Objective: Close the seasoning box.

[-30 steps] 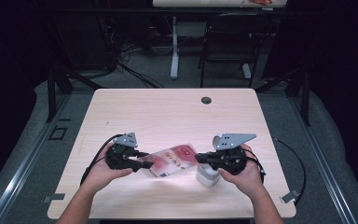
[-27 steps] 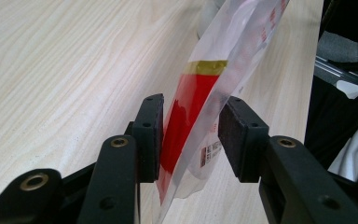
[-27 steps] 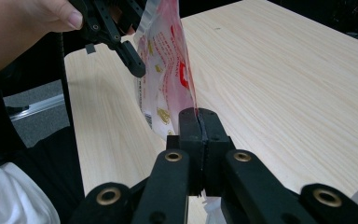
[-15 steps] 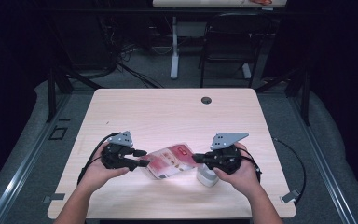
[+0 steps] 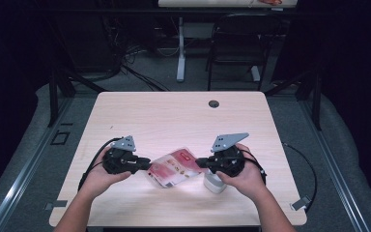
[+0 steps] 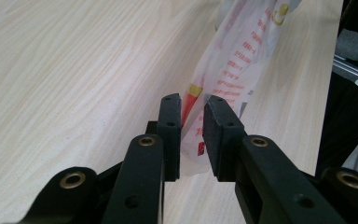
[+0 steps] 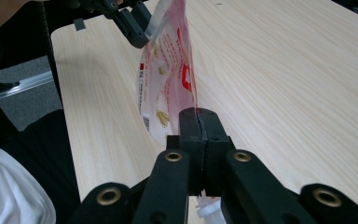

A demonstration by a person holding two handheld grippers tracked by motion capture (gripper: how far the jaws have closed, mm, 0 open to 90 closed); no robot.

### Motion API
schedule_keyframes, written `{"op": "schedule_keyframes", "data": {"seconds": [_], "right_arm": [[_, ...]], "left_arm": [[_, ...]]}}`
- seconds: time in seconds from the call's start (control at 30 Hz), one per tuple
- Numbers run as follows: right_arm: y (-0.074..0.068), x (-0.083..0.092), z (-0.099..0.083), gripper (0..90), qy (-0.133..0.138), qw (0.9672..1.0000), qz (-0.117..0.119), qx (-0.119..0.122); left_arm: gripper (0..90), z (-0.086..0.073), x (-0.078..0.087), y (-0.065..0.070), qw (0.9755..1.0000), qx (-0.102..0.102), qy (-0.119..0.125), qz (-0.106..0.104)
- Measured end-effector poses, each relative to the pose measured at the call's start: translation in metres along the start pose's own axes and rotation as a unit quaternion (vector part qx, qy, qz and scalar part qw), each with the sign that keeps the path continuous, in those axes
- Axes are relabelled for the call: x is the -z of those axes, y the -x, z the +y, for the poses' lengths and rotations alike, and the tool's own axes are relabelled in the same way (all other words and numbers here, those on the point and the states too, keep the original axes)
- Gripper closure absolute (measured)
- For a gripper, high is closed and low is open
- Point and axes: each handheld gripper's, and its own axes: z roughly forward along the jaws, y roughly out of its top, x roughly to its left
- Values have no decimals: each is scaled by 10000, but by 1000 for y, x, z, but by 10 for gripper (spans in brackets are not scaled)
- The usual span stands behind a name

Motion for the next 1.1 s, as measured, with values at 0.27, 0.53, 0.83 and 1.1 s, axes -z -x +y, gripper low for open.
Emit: {"op": "schedule_keyframes", "data": {"seconds": [0.27,0.53,0.83,1.1], "right_arm": [[-4,2,15,900,-80,9998,-69,163],[-5,5,24,900,-35,9996,-104,254],[-6,8,32,900,0,9993,-131,348],[-8,4,34,895,-73,9992,-106,388]], "left_arm": [[810,-1,-2,-1,10000,-35,-33,-4],[839,0,-6,1,9999,-86,-31,65],[844,-2,-11,0,10000,-31,-24,27],[833,-4,-18,0,9999,9,-133,-26]]}}
